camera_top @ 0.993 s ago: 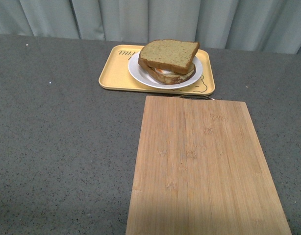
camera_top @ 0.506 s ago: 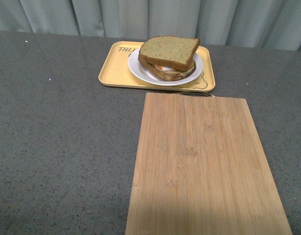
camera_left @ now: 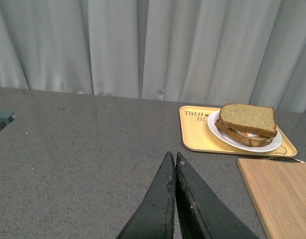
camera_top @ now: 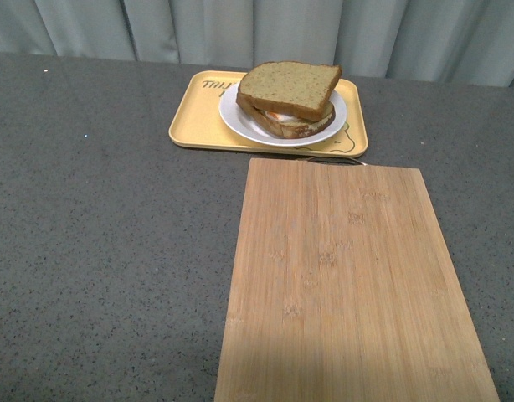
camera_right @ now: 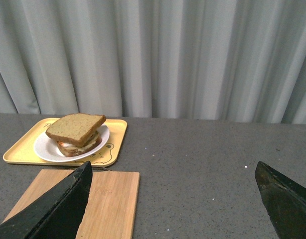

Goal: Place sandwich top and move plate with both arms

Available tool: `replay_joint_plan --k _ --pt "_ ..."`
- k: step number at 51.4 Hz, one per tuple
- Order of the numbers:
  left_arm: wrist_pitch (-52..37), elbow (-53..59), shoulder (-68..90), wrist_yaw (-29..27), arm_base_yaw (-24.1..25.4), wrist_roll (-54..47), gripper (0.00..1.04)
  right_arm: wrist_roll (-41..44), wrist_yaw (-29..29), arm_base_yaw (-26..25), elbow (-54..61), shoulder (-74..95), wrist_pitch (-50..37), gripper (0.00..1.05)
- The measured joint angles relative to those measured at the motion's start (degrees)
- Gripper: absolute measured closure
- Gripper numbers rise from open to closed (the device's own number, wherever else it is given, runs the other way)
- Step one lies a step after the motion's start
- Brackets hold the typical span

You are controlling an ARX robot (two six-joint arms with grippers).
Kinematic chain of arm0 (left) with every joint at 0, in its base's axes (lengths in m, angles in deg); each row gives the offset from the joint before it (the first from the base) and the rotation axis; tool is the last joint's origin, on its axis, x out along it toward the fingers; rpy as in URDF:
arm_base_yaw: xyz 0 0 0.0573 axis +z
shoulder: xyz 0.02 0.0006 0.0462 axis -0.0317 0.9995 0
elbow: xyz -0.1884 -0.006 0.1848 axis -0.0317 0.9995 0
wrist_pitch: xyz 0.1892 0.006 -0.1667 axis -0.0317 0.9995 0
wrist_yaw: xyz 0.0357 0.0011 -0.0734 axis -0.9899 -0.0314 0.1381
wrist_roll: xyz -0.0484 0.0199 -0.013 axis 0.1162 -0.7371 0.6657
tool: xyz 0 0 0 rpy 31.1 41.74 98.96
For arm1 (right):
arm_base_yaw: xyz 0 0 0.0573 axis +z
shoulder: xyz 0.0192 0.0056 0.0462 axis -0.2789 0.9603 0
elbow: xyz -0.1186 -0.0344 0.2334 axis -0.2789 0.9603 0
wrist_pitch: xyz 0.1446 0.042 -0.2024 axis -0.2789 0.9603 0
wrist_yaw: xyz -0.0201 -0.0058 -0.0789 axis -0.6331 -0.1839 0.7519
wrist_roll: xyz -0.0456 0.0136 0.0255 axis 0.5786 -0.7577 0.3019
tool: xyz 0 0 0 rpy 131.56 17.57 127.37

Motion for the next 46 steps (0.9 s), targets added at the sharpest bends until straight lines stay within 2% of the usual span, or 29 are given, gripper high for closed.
replay_joint_plan --k 9,31,38,46 --pt "0.0 0.0 0.0 0.0 0.0 0.0 1.01 0.0 0.0 0.0 0.0 0.0 0.0 0.09" --pt "0.0 0.0 -0.1 0.0 0.0 0.0 0.33 0.0 0.0 0.0 0.0 0.0 0.0 0.09" --pt "0.0 0.0 -0.1 0.0 0.0 0.0 0.05 0.0 0.0 0.0 0.0 0.0 0.0 0.09" --pt "0.0 0.0 -0.1 0.0 0.0 -0.1 0.07 0.0 0.0 0.0 0.0 0.0 0.0 0.09"
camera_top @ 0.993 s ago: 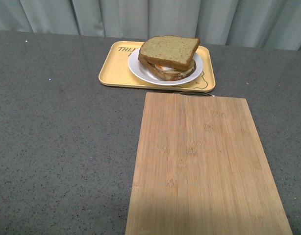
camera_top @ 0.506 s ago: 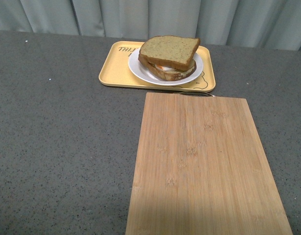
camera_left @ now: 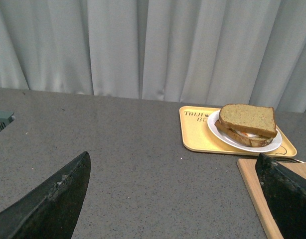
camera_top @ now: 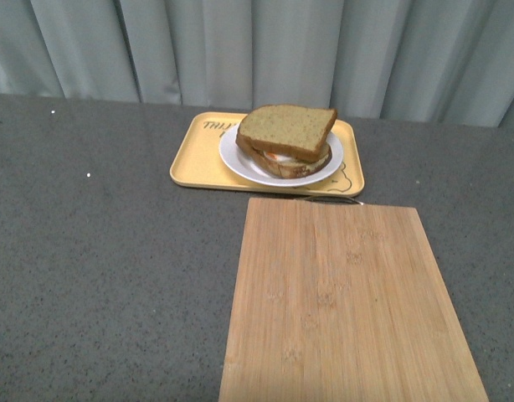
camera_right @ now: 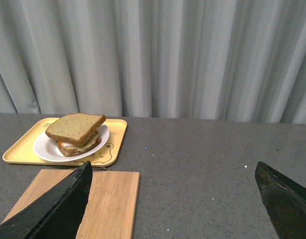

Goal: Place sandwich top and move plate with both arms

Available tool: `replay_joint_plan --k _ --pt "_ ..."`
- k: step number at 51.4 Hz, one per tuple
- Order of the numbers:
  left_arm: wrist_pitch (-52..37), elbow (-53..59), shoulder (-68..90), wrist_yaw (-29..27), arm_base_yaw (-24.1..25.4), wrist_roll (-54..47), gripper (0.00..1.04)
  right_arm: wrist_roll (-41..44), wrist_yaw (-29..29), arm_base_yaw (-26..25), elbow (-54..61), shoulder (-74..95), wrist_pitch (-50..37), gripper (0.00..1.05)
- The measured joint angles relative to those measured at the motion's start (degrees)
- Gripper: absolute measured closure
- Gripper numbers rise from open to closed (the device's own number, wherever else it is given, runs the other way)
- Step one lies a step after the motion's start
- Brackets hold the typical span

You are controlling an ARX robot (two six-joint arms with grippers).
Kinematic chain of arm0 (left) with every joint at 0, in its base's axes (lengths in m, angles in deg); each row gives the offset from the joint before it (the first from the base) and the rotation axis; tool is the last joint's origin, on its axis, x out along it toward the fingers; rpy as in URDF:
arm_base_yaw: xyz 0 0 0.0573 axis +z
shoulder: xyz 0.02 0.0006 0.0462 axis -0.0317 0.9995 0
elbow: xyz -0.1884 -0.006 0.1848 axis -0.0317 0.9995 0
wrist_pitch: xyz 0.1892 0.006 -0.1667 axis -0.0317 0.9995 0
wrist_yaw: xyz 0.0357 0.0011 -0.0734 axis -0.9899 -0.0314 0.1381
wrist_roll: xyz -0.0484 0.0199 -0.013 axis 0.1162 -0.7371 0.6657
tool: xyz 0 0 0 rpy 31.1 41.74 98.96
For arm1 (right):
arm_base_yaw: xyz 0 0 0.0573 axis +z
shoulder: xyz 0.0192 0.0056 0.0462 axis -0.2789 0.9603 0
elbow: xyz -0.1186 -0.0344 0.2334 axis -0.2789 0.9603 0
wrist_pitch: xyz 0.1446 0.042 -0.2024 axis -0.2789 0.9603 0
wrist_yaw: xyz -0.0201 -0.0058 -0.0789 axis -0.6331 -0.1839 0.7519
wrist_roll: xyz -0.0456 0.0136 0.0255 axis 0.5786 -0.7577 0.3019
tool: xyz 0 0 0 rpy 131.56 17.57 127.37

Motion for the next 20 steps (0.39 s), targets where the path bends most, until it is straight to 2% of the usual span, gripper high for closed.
replay_joint_plan --k 20 --pt "0.0 0.0 0.0 0.0 0.0 0.0 0.07 0.0 0.0 0.0 0.0 0.0 0.0 0.09"
